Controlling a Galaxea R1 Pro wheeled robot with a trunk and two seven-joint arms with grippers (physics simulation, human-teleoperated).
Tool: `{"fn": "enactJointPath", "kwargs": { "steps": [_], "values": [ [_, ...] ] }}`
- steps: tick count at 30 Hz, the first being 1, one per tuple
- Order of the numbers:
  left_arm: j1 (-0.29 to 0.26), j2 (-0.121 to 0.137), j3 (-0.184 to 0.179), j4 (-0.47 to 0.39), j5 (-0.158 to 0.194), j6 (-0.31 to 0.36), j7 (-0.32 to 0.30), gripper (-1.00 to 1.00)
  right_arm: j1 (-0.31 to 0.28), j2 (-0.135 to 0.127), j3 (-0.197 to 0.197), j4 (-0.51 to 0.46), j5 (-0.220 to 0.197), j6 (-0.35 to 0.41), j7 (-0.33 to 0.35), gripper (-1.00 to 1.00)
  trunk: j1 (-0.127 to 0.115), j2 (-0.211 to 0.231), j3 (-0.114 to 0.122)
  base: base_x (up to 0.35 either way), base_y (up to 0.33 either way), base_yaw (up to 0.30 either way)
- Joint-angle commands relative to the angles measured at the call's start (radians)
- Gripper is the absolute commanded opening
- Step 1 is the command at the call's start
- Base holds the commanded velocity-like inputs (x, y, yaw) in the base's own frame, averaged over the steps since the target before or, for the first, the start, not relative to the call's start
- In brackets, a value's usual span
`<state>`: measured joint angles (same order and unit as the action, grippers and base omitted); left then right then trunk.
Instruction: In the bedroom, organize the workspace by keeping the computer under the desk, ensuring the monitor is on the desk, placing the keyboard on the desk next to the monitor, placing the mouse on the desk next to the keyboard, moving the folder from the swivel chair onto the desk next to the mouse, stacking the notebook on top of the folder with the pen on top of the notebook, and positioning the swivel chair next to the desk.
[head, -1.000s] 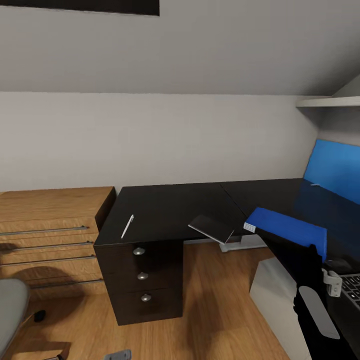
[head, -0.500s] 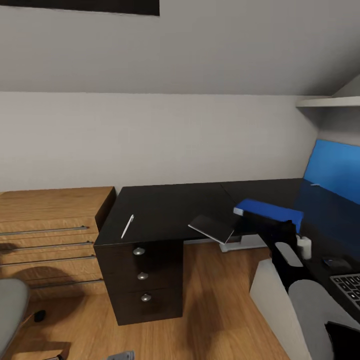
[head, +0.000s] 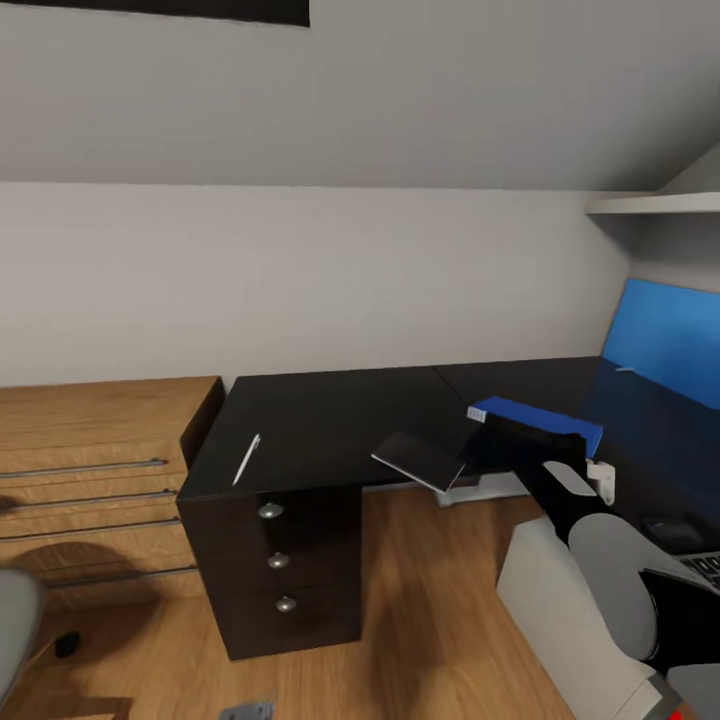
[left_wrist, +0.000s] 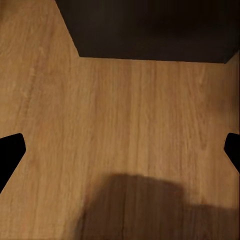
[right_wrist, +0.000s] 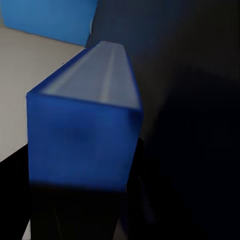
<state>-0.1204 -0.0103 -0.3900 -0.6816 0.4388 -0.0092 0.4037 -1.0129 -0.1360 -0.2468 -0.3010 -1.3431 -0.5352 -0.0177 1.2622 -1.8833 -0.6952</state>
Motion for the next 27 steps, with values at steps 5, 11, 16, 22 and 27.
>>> {"fn": "enactJointPath", "kwargs": {
  "steps": [5, 11, 16, 22, 27],
  "values": [
    [-0.001, -0.002, -0.006, -0.001, 0.009, -0.005, 0.008, 1.00, 0.007, -0.003, 0.001, 0.001, -0.017, -0.003, 0.001, -1.00, 0.000, 0.000, -0.001, 0.216, 0.000, -0.187],
    [-0.001, -0.002, -0.006, -0.001, 0.009, -0.006, 0.009, 1.00, 0.012, -0.006, 0.001, 0.012, -0.022, -0.003, 0.001, -1.00, 0.000, 0.000, -0.001, 0.033, 0.000, -0.057],
    [-0.001, -0.002, -0.005, -0.001, 0.009, -0.006, 0.009, 1.00, 0.013, -0.008, 0.001, 0.029, -0.050, -0.003, 0.002, -1.00, 0.000, 0.000, -0.005, 0.003, 0.000, -0.139],
    [-0.001, -0.002, -0.003, -0.001, 0.009, -0.006, 0.010, 1.00, 0.013, -0.009, 0.001, 0.032, -0.054, -0.003, 0.002, -1.00, 0.000, 0.000, -0.011, 0.000, 0.000, -0.121],
    [-0.001, -0.002, -0.004, -0.001, 0.010, -0.006, 0.010, 1.00, 0.013, -0.013, 0.001, 0.032, -0.054, -0.003, 0.001, -1.00, 0.000, 0.000, -0.014, 0.000, 0.000, -0.072]
  ]
}}
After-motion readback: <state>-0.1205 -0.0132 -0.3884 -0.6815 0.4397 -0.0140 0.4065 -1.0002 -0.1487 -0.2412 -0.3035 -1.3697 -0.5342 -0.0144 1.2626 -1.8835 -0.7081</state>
